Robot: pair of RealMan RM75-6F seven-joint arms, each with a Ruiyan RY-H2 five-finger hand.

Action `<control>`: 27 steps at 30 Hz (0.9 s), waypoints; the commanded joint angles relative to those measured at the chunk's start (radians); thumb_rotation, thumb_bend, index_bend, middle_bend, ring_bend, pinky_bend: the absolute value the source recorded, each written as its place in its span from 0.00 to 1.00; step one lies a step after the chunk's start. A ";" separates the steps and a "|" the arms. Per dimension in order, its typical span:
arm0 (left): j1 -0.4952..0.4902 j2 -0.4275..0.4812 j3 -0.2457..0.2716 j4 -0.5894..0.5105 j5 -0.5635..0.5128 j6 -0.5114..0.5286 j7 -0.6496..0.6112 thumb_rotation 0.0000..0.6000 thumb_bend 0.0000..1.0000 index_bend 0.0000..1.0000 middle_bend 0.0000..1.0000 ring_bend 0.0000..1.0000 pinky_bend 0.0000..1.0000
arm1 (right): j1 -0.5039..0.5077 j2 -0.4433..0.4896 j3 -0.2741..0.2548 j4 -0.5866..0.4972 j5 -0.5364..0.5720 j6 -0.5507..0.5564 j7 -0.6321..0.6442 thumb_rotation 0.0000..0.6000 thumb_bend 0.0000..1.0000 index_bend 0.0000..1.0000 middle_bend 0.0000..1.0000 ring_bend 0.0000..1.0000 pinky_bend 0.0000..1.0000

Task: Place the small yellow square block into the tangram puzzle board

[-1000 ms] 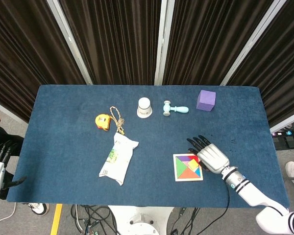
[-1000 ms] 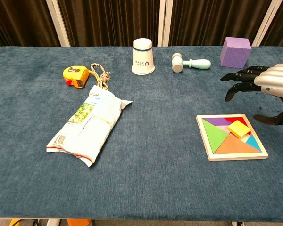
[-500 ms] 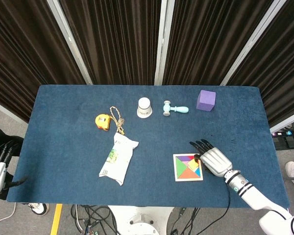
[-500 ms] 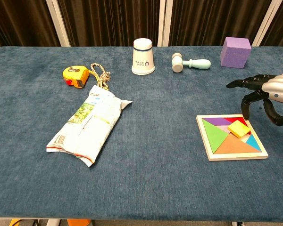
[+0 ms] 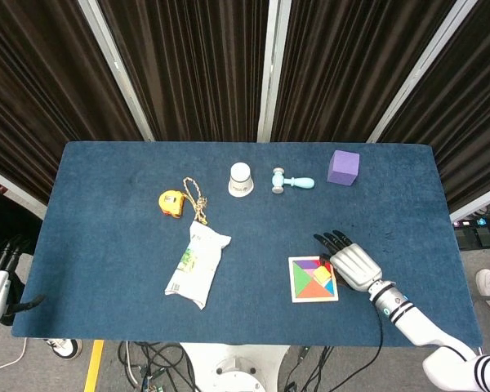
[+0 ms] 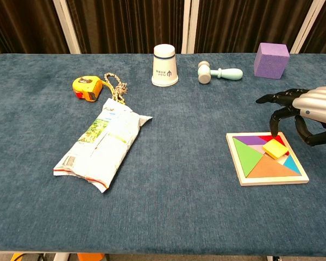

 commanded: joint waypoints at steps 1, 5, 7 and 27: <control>0.000 0.000 0.000 0.000 0.000 0.000 -0.001 1.00 0.00 0.09 0.02 0.00 0.04 | 0.003 -0.005 0.003 0.003 0.004 -0.005 -0.005 0.84 0.95 0.39 0.00 0.00 0.00; -0.002 0.001 0.001 0.001 0.001 -0.005 0.000 1.00 0.00 0.09 0.02 0.00 0.04 | 0.009 -0.006 0.004 0.007 0.005 -0.015 -0.011 0.84 0.94 0.38 0.00 0.00 0.00; -0.003 0.002 0.002 0.000 0.004 -0.005 0.004 1.00 0.00 0.09 0.02 0.00 0.04 | 0.014 -0.005 0.005 0.006 0.007 -0.024 -0.013 0.84 0.94 0.38 0.00 0.00 0.00; -0.002 -0.002 0.002 0.002 0.001 -0.006 0.000 1.00 0.00 0.09 0.02 0.00 0.04 | 0.018 -0.004 -0.006 -0.015 -0.002 -0.026 -0.025 0.84 0.94 0.38 0.00 0.00 0.00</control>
